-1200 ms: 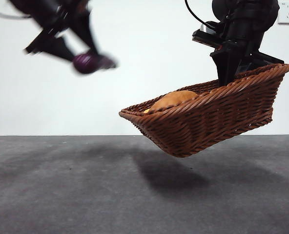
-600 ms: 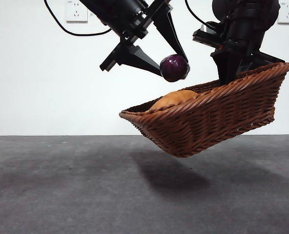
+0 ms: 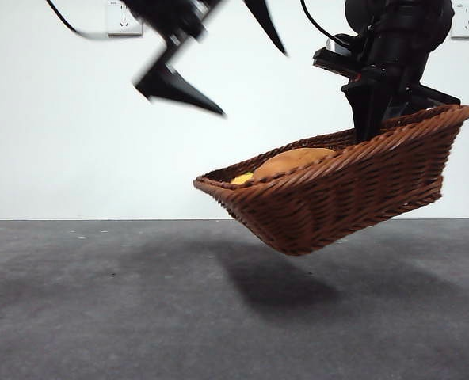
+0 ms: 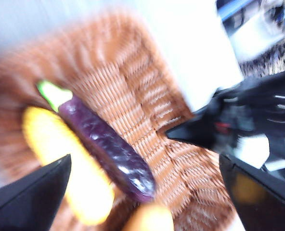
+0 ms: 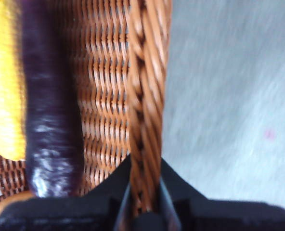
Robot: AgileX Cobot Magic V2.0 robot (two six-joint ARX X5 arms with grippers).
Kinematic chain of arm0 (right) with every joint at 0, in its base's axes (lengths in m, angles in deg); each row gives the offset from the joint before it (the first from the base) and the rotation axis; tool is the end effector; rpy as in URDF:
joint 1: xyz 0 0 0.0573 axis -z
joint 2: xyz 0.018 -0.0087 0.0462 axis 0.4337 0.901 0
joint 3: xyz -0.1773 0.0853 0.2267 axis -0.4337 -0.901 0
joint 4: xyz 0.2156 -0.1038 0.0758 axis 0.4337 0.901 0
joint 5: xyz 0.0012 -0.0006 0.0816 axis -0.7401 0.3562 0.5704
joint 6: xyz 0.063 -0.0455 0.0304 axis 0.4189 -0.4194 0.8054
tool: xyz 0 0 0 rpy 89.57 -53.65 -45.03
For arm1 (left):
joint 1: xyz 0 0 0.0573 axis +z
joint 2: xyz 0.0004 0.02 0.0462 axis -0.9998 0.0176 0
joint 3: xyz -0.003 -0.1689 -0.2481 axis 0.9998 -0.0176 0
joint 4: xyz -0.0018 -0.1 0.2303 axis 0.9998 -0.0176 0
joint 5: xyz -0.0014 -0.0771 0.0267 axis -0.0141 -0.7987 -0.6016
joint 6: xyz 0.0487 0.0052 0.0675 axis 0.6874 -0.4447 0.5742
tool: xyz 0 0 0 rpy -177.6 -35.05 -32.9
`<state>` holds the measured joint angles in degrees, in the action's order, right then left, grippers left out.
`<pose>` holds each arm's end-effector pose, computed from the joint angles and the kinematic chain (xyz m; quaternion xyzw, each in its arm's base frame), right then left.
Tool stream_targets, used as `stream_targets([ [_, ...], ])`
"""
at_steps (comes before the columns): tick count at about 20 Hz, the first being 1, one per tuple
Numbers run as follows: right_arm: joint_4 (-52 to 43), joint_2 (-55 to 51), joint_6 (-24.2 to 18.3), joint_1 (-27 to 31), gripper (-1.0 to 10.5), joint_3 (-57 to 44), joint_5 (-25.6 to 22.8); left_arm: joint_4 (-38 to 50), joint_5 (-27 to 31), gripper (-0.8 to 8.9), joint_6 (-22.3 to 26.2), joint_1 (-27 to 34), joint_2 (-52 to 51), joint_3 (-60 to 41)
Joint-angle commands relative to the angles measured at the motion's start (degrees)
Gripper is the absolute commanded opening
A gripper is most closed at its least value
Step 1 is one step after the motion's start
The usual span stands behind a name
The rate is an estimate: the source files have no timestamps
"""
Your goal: Help me put the vegetables on the table into the basket
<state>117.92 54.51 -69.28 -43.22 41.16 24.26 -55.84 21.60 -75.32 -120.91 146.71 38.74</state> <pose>0.3514 0.1273 0.2819 0.0054 0.6232 0.1825 0.7604 0.3093 -0.2240 0.3484 -0.1948 0.4169 -0.3364 0.8217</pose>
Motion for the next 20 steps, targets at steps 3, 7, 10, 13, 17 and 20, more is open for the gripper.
stream_targets([
  [3, -2.0, 0.2, -2.9, 7.1, -0.2, -0.2, 2.0, -18.2, 10.1, -0.08, 17.4, 0.5, -15.4, -0.3],
  [7, -6.2, 0.7, -5.2, 14.2, -0.2, -0.2, 7.1, -38.9, 21.8, -0.08, 20.4, -2.8, -26.4, -0.3],
  [10, -8.4, 3.3, -5.2, 18.3, -0.2, -0.1, 14.1, -44.8, 24.0, -0.08, 17.7, -4.4, -32.9, -0.3],
  [13, -9.4, 7.8, -5.2, 19.1, -0.2, 0.0, 16.9, -47.0, 23.5, -0.04, 15.0, -5.7, -38.4, -0.4],
  [17, -11.7, 13.4, -4.7, 19.0, -0.2, 0.0, 17.8, -47.1, 23.5, -0.04, 13.0, -7.5, -42.3, -0.4],
  [20, -13.1, 15.6, -4.7, 19.1, -0.2, 0.0, 17.8, -47.1, 21.8, -0.04, 11.8, -8.2, -43.8, -0.4],
])
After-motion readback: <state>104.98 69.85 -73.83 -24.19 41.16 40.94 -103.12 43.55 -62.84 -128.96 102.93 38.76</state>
